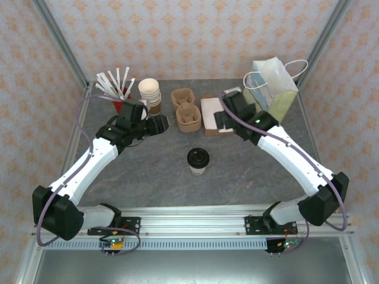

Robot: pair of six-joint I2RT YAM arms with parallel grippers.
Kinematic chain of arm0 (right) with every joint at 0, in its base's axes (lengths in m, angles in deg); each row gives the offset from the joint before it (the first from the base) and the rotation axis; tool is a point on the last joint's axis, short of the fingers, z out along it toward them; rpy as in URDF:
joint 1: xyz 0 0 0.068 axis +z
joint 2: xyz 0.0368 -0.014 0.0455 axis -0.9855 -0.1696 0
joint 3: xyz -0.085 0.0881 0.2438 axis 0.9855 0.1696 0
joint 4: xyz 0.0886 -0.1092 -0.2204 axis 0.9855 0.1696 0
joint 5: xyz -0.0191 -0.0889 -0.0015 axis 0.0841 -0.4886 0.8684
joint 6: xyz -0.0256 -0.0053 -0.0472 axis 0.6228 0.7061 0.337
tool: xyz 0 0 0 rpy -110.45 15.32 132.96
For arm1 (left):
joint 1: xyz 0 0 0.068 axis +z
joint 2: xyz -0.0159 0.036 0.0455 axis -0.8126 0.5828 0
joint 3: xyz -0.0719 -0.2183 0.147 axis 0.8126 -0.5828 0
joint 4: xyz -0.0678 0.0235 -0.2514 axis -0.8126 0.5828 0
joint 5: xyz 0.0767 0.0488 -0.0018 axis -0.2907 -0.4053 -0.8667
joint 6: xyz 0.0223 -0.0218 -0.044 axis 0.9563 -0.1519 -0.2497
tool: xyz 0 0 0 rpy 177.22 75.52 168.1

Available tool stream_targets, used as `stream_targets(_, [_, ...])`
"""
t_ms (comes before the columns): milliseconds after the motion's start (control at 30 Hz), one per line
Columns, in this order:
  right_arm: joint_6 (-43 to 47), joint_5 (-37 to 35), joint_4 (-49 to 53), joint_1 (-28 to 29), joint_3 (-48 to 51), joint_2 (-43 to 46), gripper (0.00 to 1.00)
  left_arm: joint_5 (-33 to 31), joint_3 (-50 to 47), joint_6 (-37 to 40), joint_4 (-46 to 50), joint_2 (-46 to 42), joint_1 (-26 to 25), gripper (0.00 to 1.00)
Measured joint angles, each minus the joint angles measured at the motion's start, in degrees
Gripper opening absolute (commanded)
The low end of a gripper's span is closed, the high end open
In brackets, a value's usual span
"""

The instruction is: Pack the takeout coffee

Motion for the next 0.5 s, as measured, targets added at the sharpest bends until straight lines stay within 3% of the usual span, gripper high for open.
stream_targets(233, [3.78,-0.98,1.70,-13.53,-13.64,-2.80,0.88,-0.04,1.60,1.07,-1.42,1.22,-1.90,0.73])
stream_targets(500, [4.13,3.54,5.51,-21.90,-23.82,-13.97,0.70,-0.02,1.62,1.57,-1.42,1.22,-2.49,0.72])
